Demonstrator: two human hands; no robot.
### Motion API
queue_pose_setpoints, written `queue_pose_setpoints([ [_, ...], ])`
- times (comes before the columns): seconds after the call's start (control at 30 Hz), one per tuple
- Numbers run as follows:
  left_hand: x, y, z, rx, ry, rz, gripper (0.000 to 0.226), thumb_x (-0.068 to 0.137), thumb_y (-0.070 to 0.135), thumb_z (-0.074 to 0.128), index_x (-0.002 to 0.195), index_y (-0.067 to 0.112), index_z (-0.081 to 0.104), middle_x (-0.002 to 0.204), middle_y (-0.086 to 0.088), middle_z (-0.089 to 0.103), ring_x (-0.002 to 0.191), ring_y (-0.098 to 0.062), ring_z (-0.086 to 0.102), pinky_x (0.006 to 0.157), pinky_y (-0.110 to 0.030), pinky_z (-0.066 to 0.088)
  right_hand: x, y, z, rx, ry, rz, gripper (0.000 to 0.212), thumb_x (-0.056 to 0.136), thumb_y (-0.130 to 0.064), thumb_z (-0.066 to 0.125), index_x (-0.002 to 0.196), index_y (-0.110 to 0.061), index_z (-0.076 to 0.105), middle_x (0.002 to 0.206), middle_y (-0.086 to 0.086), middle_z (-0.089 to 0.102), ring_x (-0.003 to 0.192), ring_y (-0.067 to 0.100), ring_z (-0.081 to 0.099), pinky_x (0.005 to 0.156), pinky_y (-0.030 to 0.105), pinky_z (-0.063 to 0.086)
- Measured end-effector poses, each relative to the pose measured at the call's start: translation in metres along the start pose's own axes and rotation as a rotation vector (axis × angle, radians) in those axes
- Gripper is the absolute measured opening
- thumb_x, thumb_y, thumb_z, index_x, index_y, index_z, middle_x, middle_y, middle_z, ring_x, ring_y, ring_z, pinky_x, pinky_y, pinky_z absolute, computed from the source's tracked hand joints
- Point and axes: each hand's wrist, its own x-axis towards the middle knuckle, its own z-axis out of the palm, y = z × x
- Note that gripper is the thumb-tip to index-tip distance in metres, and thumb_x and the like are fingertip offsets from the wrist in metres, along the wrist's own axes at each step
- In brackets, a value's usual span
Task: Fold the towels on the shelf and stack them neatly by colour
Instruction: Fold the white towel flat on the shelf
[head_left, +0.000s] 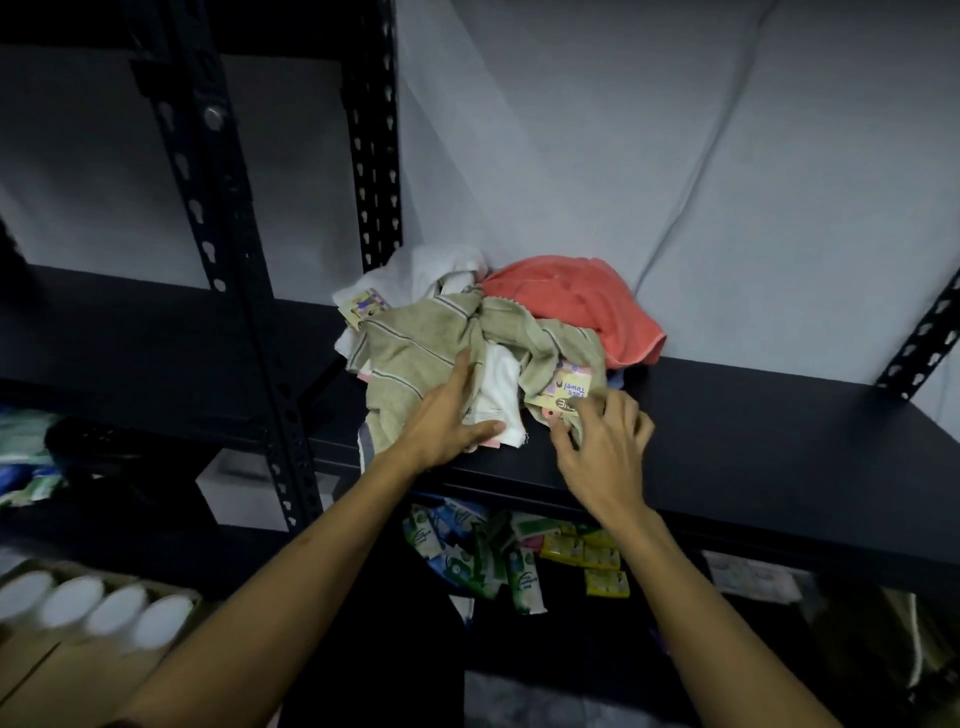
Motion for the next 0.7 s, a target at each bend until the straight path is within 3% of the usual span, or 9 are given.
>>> queue_pose_setpoints([
  [0.07,0.001,-0.003,0.000,-0.109,-0.002,-0.002,0.112,0.082,0.045,0.080,0.160,0.032,0.001,0.162,-0.010,0.034,0.146,-0.028,0.038,0.117,-0.046,0.038,0.002,-0.013,0.007,0.012,0.006,0.019,0.039,0.094,-0.054,0.054,0.104,-0.021,0.071,0.113,0.004,0.055,0.114,0.025,0.043,0.099,0.047,0.031],
  [0.13,0.002,-0.004,-0.002,-0.200,-0.001,0.021,0.103,0.087,0.036,0.078,0.161,0.032,0.006,0.163,-0.007,0.033,0.149,-0.019,0.034,0.120,-0.042,0.034,0.012,-0.028,0.011,0.047,-0.097,0.026,0.037,0.091,-0.056,0.060,0.106,-0.025,0.071,0.111,0.000,0.055,0.114,0.023,0.041,0.099,0.044,0.029],
  [0.23,0.002,-0.004,-0.011,-0.150,0.011,0.076,0.094,0.091,0.031,0.074,0.161,0.028,0.012,0.162,-0.005,0.034,0.148,-0.017,0.034,0.121,-0.034,0.031,0.022,-0.042,0.015,-0.004,-0.186,0.013,0.023,0.093,-0.040,0.063,0.104,-0.023,0.073,0.114,0.001,0.056,0.114,0.024,0.043,0.099,0.043,0.027],
  [0.33,0.005,-0.001,-0.022,0.033,0.057,0.156,0.093,0.091,0.043,0.071,0.161,0.025,0.014,0.166,-0.003,0.024,0.151,-0.019,0.024,0.123,-0.036,0.025,0.028,-0.041,0.005,-0.003,-0.054,0.001,0.014,0.091,-0.028,0.066,0.094,-0.016,0.073,0.109,0.004,0.057,0.110,0.027,0.046,0.090,0.042,0.026],
  [0.47,0.016,0.000,-0.023,0.183,0.047,0.213,0.098,0.091,0.067,0.056,0.162,0.028,0.001,0.171,0.001,0.001,0.157,-0.018,-0.001,0.127,-0.043,0.006,0.039,-0.011,-0.016,0.090,0.063,0.042,0.013,0.094,-0.025,0.063,0.100,-0.016,0.069,0.119,0.004,0.055,0.112,0.023,0.043,0.091,0.036,0.020],
  [0.6,0.030,-0.001,-0.011,0.274,-0.052,0.172,0.096,0.092,0.075,0.043,0.160,0.035,-0.012,0.169,0.005,-0.013,0.156,-0.019,-0.013,0.125,-0.056,-0.003,0.054,0.035,-0.026,0.260,0.032,0.139,0.010,0.098,-0.019,0.059,0.096,-0.010,0.063,0.117,0.003,0.052,0.105,0.022,0.050,0.093,0.045,0.042],
  [0.7,0.038,-0.001,-0.006,0.297,-0.053,0.168,0.088,0.094,0.075,0.035,0.159,0.039,-0.014,0.169,0.007,-0.014,0.155,-0.018,-0.014,0.125,-0.057,-0.003,0.055,0.063,-0.029,0.417,0.043,0.222,0.003,0.096,-0.012,0.062,0.093,-0.011,0.062,0.111,0.000,0.054,0.094,0.011,0.054,0.086,0.030,0.049],
])
